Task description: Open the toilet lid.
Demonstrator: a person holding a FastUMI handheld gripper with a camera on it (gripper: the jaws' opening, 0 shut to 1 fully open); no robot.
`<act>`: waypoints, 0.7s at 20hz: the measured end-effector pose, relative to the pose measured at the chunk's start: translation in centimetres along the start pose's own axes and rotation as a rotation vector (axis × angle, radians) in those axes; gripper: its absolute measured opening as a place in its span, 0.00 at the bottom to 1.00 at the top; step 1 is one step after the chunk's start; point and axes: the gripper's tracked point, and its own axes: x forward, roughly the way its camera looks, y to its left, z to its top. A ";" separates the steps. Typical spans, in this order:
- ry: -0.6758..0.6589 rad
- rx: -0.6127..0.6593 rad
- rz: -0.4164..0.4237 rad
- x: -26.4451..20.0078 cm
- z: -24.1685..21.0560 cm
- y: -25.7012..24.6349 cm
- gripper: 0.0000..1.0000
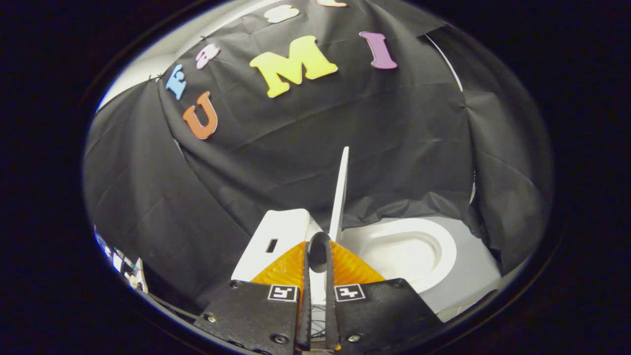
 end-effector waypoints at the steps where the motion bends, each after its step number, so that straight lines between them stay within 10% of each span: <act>1: 0.002 -0.007 0.012 0.3 0.0 0.9 0.14; 14: 0.062 -0.079 0.164 3.1 -1.4 10.6 0.14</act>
